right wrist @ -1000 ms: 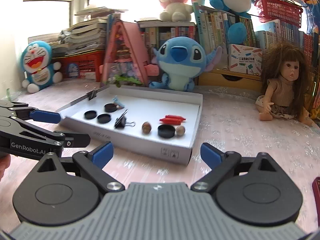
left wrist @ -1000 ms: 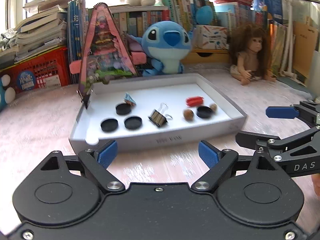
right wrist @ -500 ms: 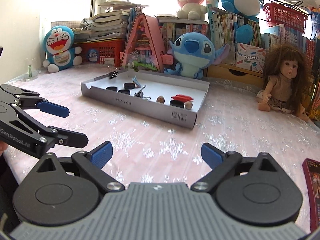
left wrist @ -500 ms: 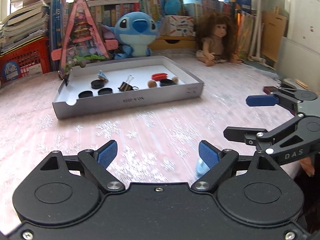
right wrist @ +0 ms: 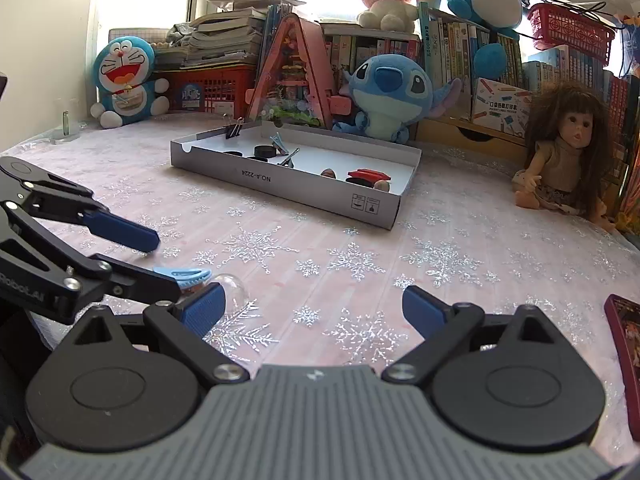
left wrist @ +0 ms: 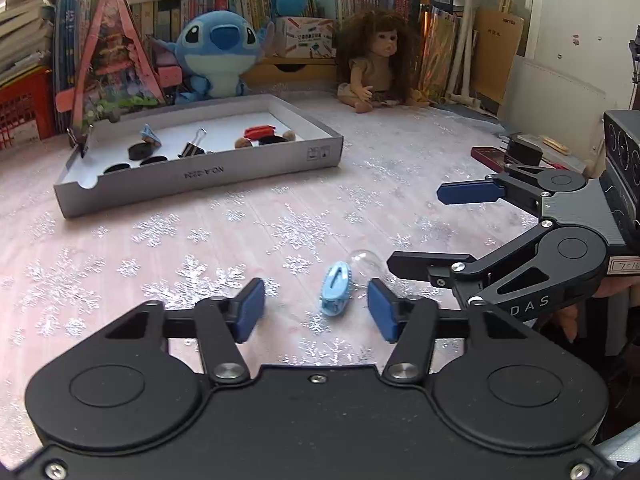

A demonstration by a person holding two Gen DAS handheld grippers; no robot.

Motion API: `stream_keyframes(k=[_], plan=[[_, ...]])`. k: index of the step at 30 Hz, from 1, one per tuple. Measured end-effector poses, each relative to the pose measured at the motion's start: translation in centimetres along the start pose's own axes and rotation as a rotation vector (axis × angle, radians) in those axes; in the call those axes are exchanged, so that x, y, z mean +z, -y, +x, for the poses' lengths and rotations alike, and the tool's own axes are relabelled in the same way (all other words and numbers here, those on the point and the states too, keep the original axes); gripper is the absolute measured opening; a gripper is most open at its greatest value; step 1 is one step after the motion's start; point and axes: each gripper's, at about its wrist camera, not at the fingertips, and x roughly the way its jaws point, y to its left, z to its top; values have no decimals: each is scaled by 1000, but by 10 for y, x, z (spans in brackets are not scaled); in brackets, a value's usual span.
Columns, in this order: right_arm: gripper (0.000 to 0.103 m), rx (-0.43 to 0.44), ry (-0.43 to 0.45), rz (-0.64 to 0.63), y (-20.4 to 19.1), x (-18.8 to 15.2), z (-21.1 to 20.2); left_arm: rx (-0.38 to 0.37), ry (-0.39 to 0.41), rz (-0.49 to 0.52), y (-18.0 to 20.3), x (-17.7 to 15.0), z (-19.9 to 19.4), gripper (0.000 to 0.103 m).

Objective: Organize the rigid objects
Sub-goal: 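Withdraw both tools toward the remaining blue hair clip and clear ball, then grasp the blue hair clip with the left tool while the right tool grasps the clear ball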

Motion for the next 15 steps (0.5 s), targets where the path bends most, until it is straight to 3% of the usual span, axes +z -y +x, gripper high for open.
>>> stream_keyframes(k=[2, 5, 15], plan=[[99, 8, 4, 0, -1, -1, -2, -8, -1, -1, 2, -1, 3, 39], [99, 12, 5, -13, -3, -2, -2, -10, -1, 6, 3, 1, 8, 15], [91, 83, -6, -32, -15, 0, 2, 52, 31, -40, -8, 5, 5, 15]])
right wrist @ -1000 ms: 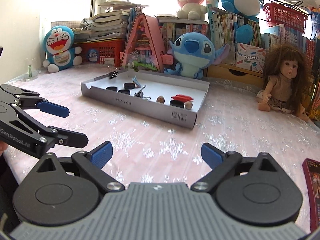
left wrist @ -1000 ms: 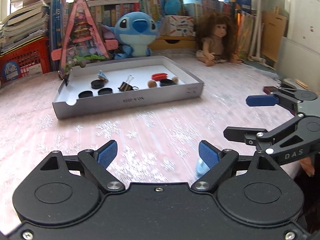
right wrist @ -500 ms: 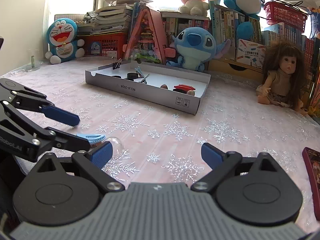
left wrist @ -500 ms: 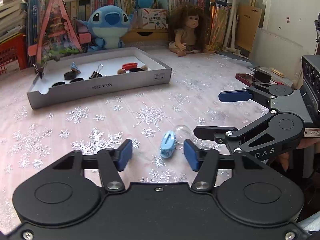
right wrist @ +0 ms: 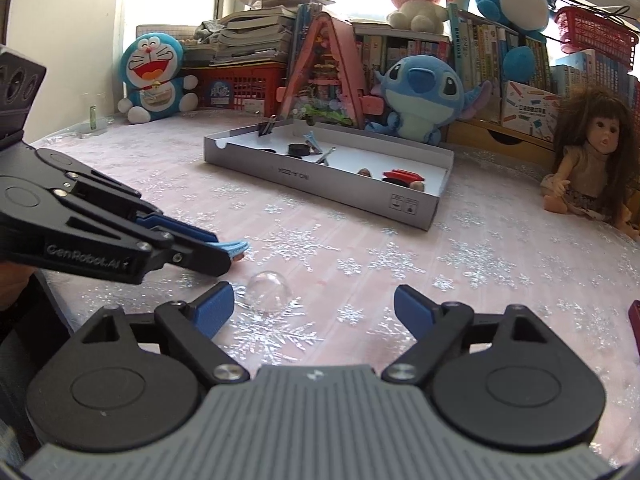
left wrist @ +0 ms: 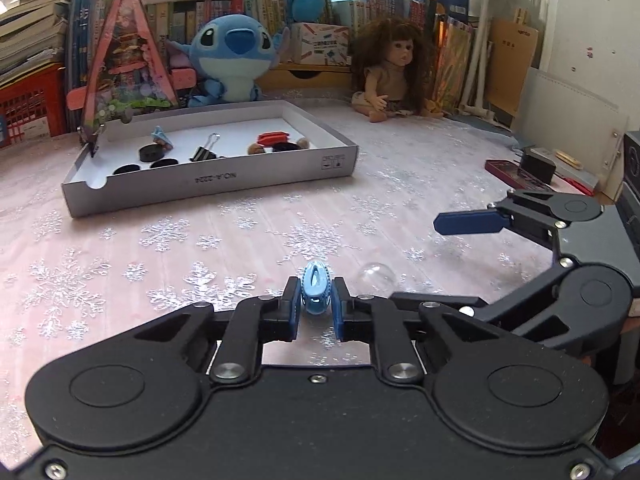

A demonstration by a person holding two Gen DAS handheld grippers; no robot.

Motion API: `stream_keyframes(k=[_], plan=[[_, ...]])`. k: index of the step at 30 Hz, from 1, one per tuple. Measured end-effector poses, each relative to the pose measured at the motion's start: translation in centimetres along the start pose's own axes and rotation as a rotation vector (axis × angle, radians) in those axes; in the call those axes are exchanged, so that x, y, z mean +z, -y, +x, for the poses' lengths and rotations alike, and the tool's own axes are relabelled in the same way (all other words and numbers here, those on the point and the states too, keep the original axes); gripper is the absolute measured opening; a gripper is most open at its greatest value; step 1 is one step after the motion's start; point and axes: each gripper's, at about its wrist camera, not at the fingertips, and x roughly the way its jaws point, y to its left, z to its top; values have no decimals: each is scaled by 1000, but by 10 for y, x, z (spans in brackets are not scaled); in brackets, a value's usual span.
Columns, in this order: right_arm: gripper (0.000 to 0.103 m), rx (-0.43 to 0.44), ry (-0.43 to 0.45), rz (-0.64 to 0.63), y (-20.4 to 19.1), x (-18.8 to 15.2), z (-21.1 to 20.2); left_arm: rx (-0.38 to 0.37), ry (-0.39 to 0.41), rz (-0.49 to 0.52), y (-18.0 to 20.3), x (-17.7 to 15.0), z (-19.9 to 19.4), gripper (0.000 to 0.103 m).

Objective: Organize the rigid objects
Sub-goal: 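Grasp the blue hair clip with the left tool while the right tool grasps the clear ball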

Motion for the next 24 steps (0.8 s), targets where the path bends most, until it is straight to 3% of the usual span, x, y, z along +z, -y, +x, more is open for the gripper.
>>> stream_keyframes(k=[6, 10, 14, 24], plan=[[79, 38, -7, -9, -12, 2, 7, 42, 4, -29, -11, 2, -1, 15], [49, 41, -16, -2, -17, 1, 11, 53, 10, -40, -15, 2, -1, 15], [33, 28, -10, 4, -18, 2, 12, 63, 15, -41, -16, 3, 0, 15], [33, -19, 3, 36, -9, 4, 10, 76, 22, -57, -20, 4, 1, 15]])
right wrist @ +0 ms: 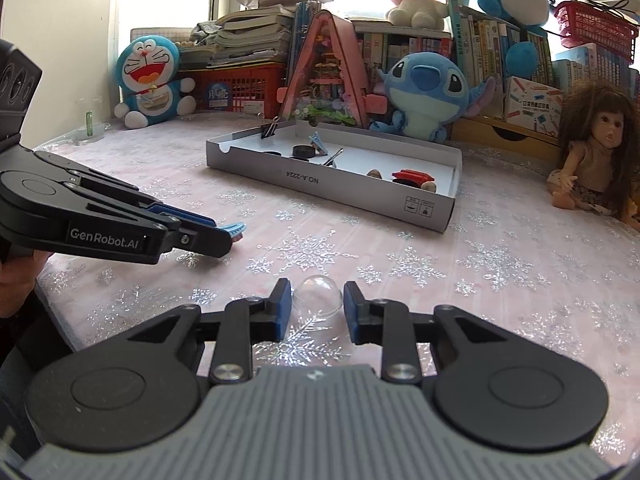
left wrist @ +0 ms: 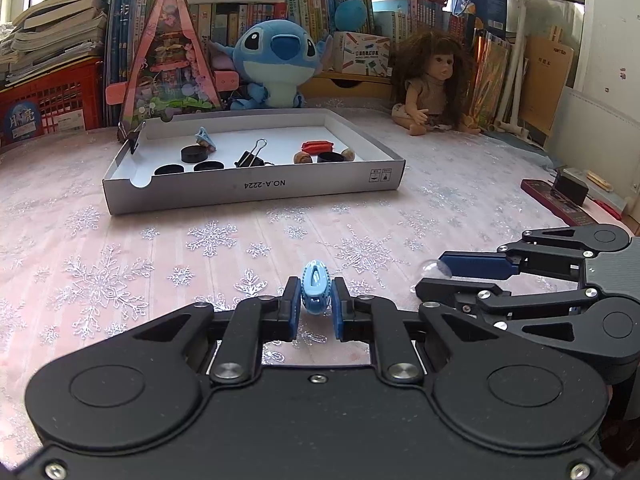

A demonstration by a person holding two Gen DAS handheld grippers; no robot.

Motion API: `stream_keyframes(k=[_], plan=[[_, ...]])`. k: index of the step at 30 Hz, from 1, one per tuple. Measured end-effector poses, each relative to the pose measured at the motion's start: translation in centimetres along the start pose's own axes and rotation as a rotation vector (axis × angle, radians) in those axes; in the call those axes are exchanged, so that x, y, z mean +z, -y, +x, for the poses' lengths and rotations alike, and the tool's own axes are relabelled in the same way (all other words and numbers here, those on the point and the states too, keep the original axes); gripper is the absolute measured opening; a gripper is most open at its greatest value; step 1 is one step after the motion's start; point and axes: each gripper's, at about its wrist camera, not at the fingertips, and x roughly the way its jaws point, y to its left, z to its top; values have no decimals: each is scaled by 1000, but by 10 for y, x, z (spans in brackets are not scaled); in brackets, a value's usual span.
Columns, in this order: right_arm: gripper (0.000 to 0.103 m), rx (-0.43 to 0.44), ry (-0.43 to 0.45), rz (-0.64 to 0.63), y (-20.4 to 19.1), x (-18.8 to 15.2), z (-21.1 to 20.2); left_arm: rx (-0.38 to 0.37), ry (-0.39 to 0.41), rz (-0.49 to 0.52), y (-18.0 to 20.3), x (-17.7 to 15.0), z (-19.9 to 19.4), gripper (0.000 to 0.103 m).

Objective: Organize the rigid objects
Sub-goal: 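Grasp the blue hair clip with the left tool while the right tool grasps the clear ball, then carry the hair clip and clear ball with both tools over the tray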

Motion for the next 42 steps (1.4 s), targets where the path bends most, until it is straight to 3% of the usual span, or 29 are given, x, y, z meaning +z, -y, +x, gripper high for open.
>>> stream_keyframes(k=[25, 42], plan=[[33, -128, 38, 84, 22, 20, 5, 55, 30, -27, -15, 16, 5, 15], [33, -158, 103, 152, 52, 73, 46, 148, 104, -63, -54, 83, 37, 15]])
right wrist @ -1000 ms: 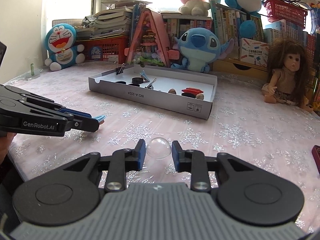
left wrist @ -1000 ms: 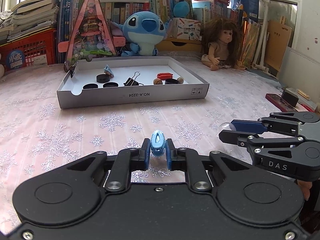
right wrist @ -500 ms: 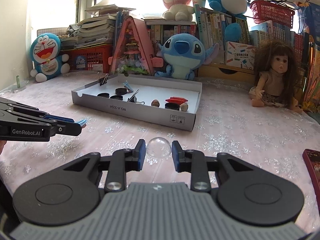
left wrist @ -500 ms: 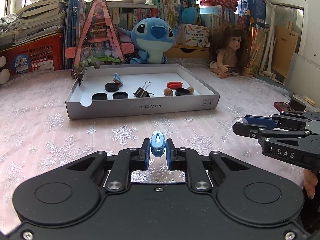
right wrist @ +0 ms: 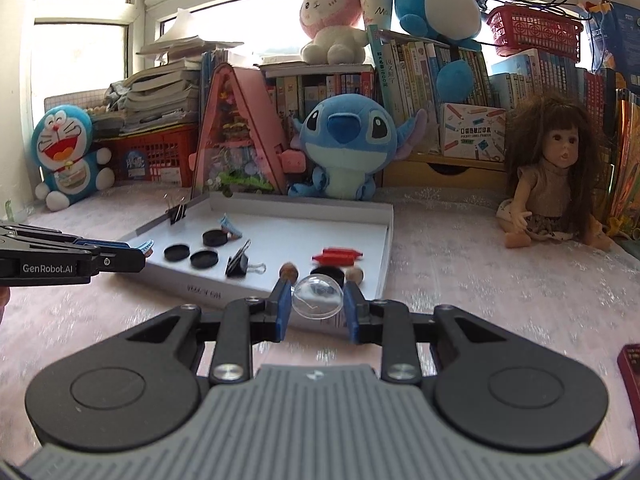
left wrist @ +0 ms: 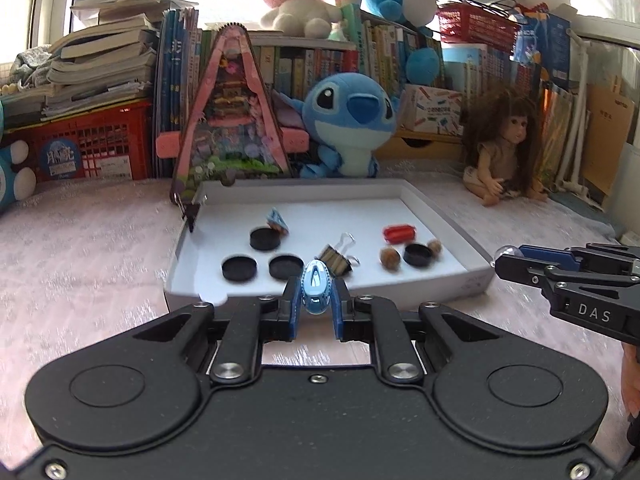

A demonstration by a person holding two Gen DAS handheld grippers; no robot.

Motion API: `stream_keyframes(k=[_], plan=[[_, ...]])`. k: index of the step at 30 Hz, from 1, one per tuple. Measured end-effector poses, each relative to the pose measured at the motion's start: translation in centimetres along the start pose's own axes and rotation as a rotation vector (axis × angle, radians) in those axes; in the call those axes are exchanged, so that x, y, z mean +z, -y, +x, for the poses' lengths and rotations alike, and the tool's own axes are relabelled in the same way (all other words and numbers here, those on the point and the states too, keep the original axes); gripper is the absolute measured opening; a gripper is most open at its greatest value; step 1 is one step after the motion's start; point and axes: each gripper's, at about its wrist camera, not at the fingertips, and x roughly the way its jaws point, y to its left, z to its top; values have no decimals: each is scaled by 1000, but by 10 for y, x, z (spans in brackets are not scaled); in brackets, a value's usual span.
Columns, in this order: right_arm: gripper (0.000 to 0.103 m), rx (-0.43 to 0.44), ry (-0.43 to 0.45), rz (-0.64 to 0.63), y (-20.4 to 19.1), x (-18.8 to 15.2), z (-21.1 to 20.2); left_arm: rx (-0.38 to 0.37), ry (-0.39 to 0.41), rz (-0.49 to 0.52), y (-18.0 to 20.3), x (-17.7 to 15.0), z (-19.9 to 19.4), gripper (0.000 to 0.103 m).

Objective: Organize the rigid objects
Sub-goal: 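Carry the hair clip and clear ball with both tools over the tray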

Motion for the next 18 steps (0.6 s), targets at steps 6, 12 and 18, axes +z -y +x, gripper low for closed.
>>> stream_keyframes(k=[6, 12, 18], plan=[[33, 13, -1, 40, 9, 20, 30, 47, 8, -17, -12, 23, 31, 15], [33, 11, -20, 95, 18, 31, 57, 62, 7, -40, -24, 43, 59, 15], [33, 1, -55, 139, 26, 38, 87, 84, -19, -58, -31, 57, 93, 15]])
